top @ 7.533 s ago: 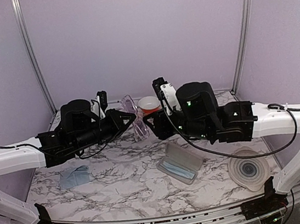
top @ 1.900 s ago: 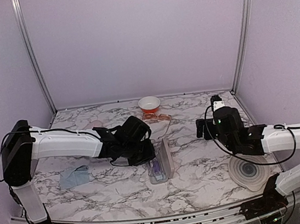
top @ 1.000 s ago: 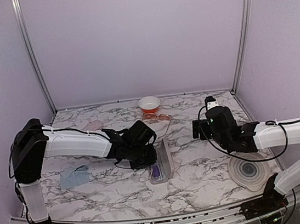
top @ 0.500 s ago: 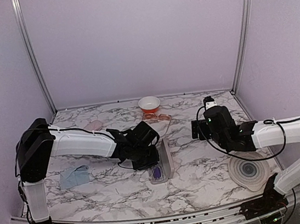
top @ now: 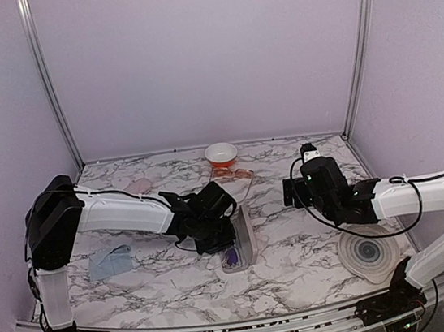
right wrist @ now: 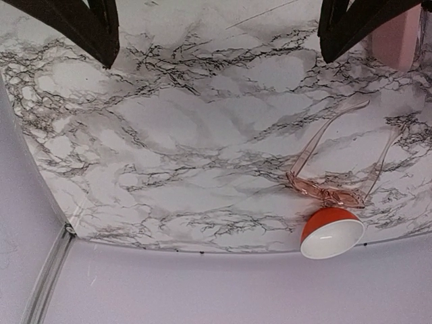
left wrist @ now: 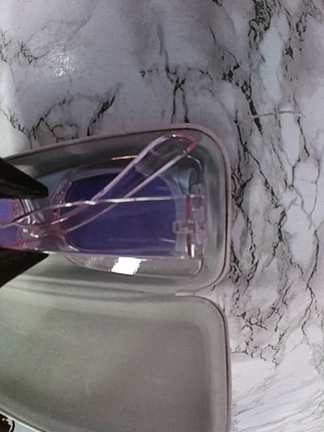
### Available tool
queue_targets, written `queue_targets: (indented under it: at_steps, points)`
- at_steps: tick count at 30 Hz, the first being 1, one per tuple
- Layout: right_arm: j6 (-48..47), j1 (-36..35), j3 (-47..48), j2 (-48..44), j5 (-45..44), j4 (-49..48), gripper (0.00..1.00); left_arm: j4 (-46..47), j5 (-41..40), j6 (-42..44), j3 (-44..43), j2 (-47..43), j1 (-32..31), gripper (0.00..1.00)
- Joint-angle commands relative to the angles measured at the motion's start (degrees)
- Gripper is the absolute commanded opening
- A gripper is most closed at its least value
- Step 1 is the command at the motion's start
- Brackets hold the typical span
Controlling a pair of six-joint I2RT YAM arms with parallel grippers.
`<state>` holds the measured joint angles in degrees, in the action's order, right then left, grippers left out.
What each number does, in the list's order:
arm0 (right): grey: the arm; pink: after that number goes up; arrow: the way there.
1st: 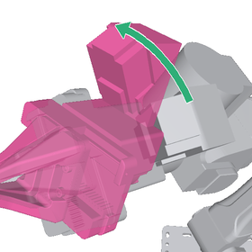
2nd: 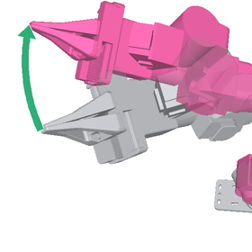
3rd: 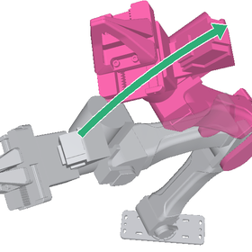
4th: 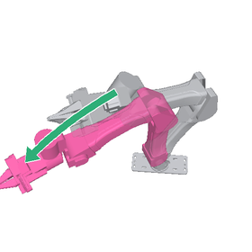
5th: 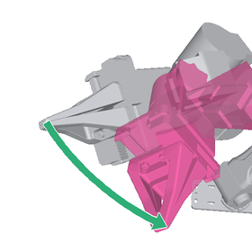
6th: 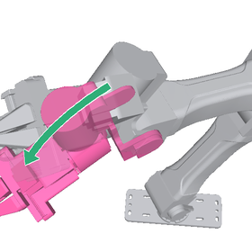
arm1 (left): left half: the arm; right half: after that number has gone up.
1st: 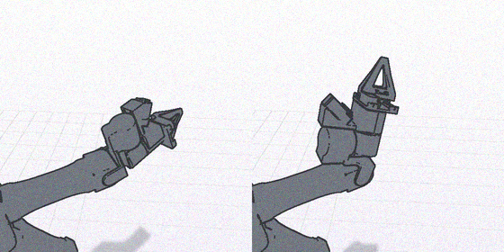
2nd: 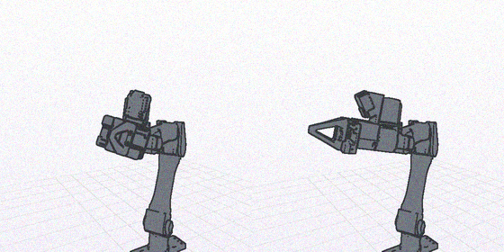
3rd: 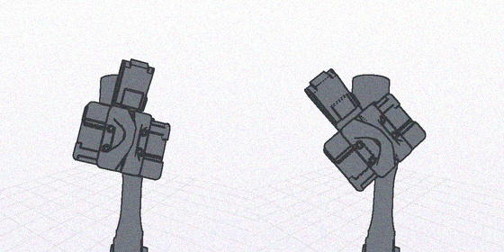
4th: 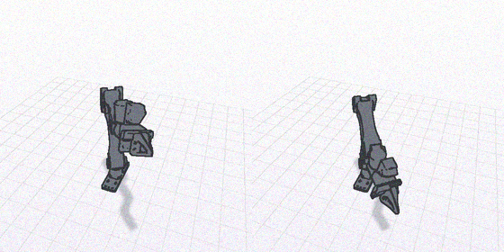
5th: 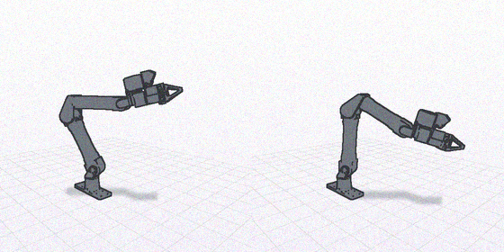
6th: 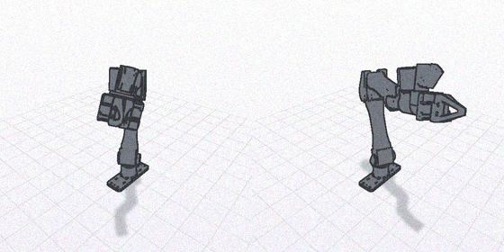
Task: Organize the sunglasses
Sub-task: Place the sunglasses in the sunglasses case, then close the case with sunglasses at the center of the board.
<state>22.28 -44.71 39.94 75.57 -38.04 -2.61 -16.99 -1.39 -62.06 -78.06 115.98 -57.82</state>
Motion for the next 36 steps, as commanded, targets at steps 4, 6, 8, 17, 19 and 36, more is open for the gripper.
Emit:
queue_targets:
  at_steps: [4, 6, 8, 17, 19, 36]
  points:
    - [0.1, 0.7, 2.7, 0.5, -0.1, 0.3, 1.0, -2.8, 0.5, -0.1, -1.5, 1.2, -0.1, 0.33]
    - [0.2, 0.7, 2.7, 0.5, -0.1, 0.3, 1.0, -2.8, 0.8, 0.1, -1.8, 1.0, -0.1, 0.38]
    - [0.2, 0.7, 2.7, 0.5, -0.1, 0.3, 1.0, -2.9, 1.0, 0.1, -2.0, 0.5, -0.1, 0.44]
    - [0.2, 0.7, 3.2, 1.1, 0.0, 0.6, 1.0, -2.8, -0.8, 2.2, -1.6, -4.9, -0.2, 0.75]
    - [0.1, 0.7, 3.5, 1.5, 0.1, 0.9, 1.0, -2.3, -2.3, 3.2, -0.6, -7.2, -0.2, 0.81]
    - [-0.9, 0.6, 9.7, 5.9, 14.2, 8.4, 0.92, 4.4, -6.2, 11.2, 14.6, -21.3, 0.4, 0.83]
